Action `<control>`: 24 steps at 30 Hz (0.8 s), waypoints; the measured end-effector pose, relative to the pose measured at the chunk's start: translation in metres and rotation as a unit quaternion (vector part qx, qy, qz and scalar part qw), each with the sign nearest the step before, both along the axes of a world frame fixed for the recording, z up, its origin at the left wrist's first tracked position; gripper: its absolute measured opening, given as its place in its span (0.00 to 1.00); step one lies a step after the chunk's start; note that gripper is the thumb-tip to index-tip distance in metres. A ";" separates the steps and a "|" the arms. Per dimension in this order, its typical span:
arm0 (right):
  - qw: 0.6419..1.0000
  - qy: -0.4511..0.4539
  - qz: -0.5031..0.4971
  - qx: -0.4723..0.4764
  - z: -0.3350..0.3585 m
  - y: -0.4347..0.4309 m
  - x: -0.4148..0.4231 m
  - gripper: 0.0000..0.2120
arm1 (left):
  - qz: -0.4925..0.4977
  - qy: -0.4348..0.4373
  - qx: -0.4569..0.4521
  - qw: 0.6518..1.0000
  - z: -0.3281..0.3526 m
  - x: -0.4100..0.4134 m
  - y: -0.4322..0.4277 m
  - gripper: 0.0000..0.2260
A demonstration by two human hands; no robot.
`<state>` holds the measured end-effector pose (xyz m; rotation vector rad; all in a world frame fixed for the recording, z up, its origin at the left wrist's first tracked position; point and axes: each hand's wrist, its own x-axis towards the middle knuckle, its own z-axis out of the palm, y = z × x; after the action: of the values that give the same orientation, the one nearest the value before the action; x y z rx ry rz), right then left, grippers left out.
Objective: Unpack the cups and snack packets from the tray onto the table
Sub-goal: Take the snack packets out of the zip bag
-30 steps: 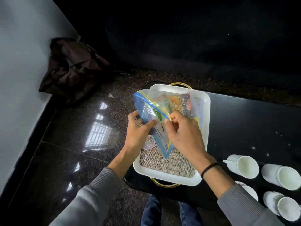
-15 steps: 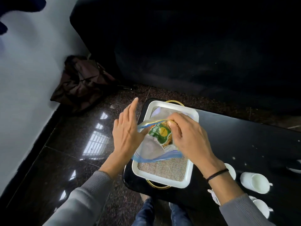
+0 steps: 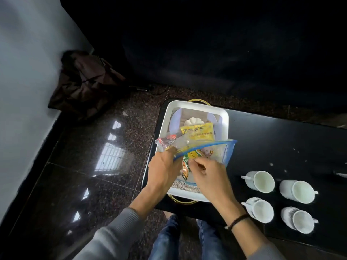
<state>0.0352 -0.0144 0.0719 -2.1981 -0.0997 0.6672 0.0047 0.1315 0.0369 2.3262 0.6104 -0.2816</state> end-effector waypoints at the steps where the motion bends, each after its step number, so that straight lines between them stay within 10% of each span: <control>1: 0.998 0.050 -0.042 0.008 -0.008 0.002 -0.002 0.13 | -0.021 -0.002 -0.006 1.000 0.000 -0.003 -0.001 0.12; 6: 0.935 0.185 -0.283 0.112 -0.051 0.006 0.002 0.10 | -0.238 -0.040 0.051 0.969 0.007 -0.018 0.001 0.25; 14: 0.930 0.210 -0.294 0.063 -0.085 -0.009 0.015 0.08 | -0.054 -0.015 0.100 0.993 -0.060 0.033 0.040 0.15; 24: 0.792 0.238 -0.534 0.173 -0.100 -0.002 0.015 0.08 | -0.124 0.193 0.013 0.973 -0.076 0.095 0.022 0.45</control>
<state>0.0502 -0.0169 -0.0283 -1.3280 1.1160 0.4410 0.0997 0.1531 -0.0390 2.3901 0.5059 -0.8616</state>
